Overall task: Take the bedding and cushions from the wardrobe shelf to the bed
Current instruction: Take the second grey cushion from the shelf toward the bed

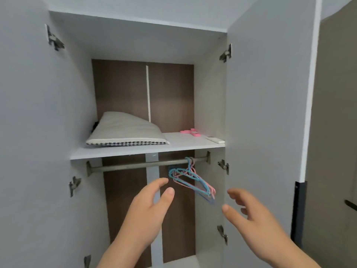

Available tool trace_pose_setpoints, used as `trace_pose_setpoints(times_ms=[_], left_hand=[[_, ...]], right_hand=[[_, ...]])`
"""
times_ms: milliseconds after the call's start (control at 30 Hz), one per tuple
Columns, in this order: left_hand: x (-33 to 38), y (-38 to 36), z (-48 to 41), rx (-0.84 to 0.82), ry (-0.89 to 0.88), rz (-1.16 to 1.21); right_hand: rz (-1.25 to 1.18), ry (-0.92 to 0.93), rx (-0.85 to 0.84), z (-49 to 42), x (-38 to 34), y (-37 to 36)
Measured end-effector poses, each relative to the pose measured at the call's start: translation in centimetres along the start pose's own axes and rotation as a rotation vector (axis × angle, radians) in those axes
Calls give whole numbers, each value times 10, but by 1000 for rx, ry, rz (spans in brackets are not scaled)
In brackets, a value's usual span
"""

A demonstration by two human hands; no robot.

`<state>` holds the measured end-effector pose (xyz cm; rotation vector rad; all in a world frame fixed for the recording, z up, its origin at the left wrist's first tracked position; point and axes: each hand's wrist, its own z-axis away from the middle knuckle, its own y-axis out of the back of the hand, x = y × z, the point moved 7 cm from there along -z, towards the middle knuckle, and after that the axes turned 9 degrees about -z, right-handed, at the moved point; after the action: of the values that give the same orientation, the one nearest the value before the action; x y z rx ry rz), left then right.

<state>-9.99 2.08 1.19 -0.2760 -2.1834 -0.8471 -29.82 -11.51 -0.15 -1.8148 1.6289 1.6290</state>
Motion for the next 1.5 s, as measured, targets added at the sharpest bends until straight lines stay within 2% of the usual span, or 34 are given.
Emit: trace_pose_setpoints(times_ms=[233,367,700,933,1133,1300,1433,1500], left_hand=[[-4,42,-25,209,84,-128],[-8,58,-51,278,127,-191],[-39,108,-180,386,106,-312],[-93,137,-326,329,21,-427],[-145,156,-444,301,56,-511],[-169,163,-497,349,155,-772],[-218,177,-527,378,365,-911],[-243,179,-535,368,470,-899]], right_hand=[[-44,167,-177,-83,-16,-30],[-84,240,-215,-135,-30,-34],[-137,328,-178,-274,-82,-85],[-12,376,-118,-393,-120,-164],[86,316,-64,-491,-133,-219],[219,178,-40,-546,-113,-244],[208,-4,-8,-590,-87,-264],[199,-111,-25,-607,-70,-275]])
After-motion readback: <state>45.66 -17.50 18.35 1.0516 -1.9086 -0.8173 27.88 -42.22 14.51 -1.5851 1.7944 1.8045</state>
